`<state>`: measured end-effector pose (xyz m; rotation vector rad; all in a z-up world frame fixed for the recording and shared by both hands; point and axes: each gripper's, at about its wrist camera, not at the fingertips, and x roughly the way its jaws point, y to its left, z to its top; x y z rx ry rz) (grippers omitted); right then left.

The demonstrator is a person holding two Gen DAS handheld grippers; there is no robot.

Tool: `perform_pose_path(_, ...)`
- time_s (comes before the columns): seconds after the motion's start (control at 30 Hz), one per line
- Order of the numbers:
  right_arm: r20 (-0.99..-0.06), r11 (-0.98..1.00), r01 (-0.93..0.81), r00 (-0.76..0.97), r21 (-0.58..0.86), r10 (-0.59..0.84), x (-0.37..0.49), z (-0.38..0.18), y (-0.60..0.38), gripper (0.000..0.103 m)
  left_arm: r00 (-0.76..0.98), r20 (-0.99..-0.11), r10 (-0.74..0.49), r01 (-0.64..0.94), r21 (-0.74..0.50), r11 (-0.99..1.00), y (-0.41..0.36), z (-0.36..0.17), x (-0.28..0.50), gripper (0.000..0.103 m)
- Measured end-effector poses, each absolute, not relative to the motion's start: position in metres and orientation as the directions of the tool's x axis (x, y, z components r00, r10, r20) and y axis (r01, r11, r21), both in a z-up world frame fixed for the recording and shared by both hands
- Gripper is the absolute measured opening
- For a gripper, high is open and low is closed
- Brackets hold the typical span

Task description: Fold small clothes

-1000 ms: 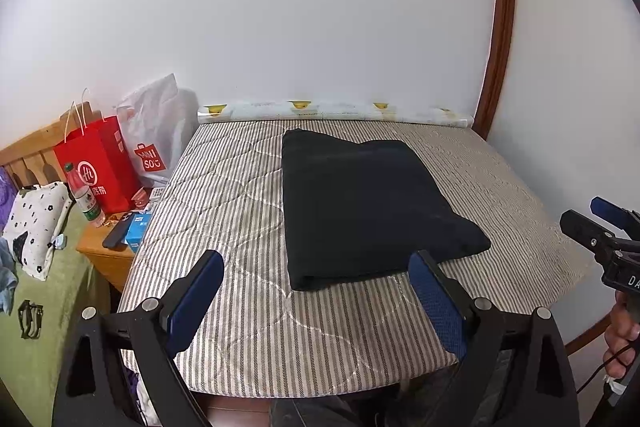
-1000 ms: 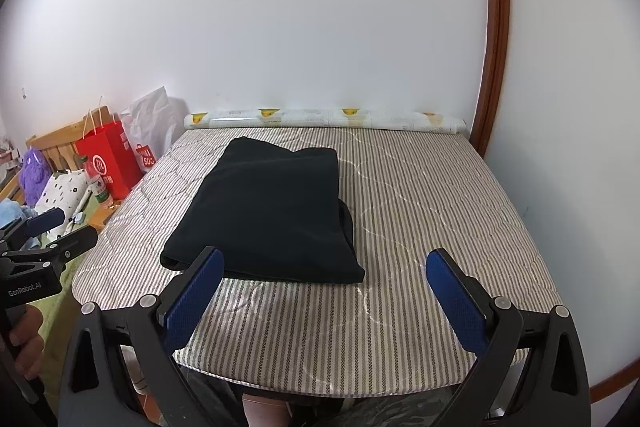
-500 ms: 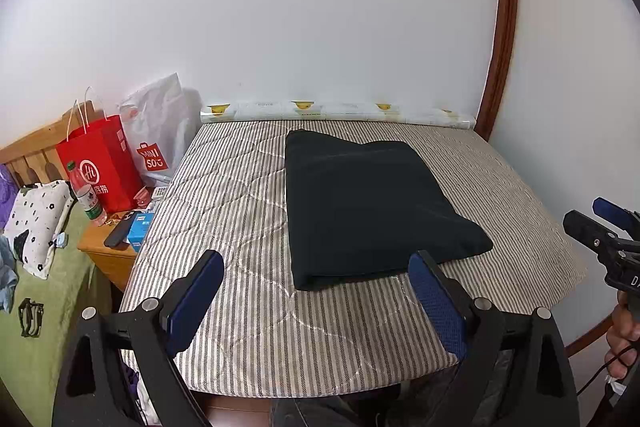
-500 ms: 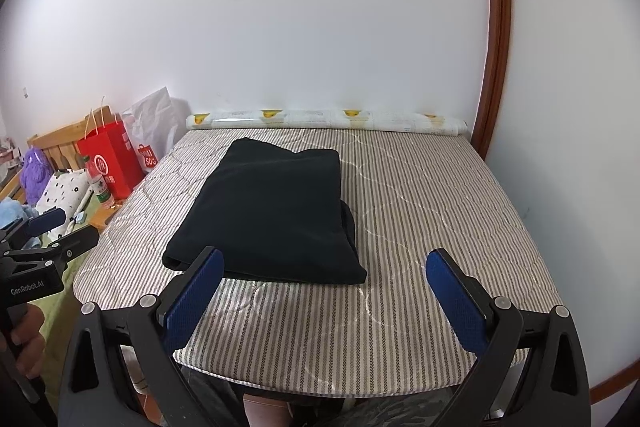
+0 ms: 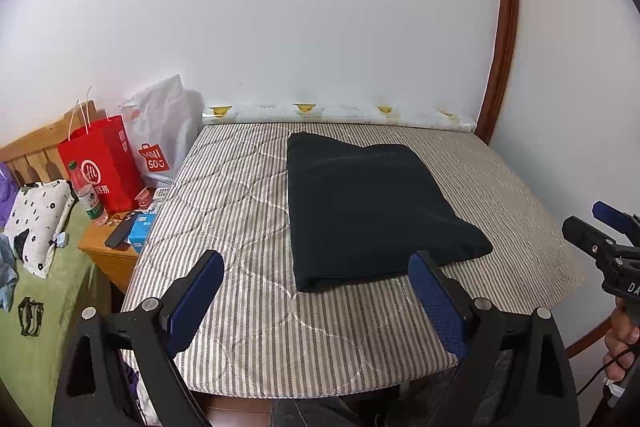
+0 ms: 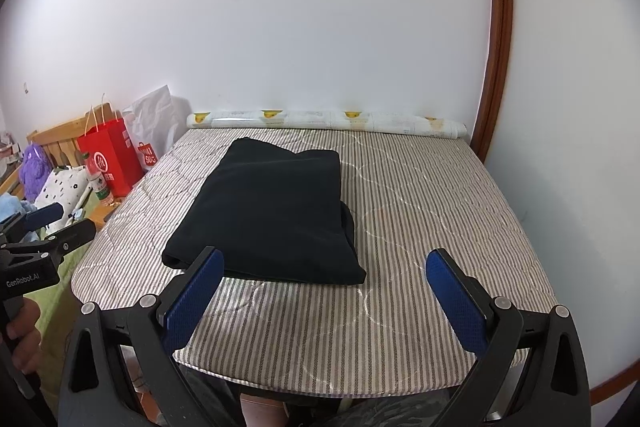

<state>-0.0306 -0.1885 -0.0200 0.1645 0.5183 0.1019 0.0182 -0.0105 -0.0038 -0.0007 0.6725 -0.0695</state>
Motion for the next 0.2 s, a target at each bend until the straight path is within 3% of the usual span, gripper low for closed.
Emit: perform_pose_path(0.2,-0.487,0.983,-0.06,0.863,0.173,0.138,-0.0294,-0.0207,-0.1846,0.1,0.781,-0.621,-0.063,0.056,-0.03,0.998,-0.0114,-0.0021,0.0191,0.094)
